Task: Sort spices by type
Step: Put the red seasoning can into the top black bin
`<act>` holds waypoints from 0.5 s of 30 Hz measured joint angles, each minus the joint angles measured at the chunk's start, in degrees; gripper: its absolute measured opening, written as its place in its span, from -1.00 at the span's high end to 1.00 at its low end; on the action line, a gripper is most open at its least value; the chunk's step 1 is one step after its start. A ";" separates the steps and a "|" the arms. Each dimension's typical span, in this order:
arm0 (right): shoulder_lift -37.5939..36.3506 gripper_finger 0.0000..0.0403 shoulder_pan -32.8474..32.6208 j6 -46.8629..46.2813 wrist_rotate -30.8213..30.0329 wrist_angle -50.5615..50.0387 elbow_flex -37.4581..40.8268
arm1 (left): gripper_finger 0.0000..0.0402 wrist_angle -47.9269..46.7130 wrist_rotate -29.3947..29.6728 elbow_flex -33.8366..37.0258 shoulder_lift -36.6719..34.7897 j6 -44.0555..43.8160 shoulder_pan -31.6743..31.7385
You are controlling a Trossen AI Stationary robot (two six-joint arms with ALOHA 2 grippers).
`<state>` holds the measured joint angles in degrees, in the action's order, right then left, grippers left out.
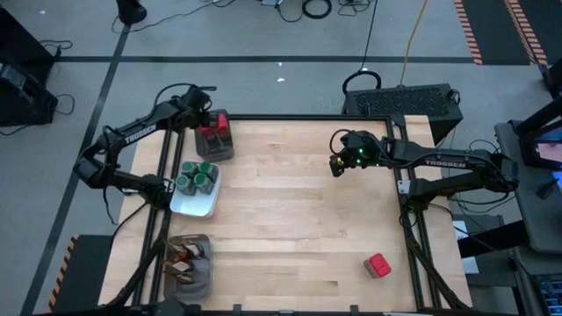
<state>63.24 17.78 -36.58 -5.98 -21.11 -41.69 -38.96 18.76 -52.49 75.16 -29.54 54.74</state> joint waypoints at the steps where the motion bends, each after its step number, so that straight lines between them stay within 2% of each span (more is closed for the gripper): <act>1: -0.01 1.00 0.00 0.00 0.00 0.03 0.00 | 0.14 0.02 0.02 0.00 0.03 0.04 0.00; 8: 0.00 1.00 0.00 -0.02 0.00 0.05 0.00 | 0.90 -0.19 0.70 -0.01 2.41 1.66 0.00; 15: 0.00 1.00 0.00 -0.13 0.00 0.01 0.00 | 0.96 -1.48 3.20 -0.02 5.23 1.40 0.00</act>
<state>63.24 17.78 -36.71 -5.98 -21.10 -41.69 -40.44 21.96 -52.51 80.38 -28.14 54.74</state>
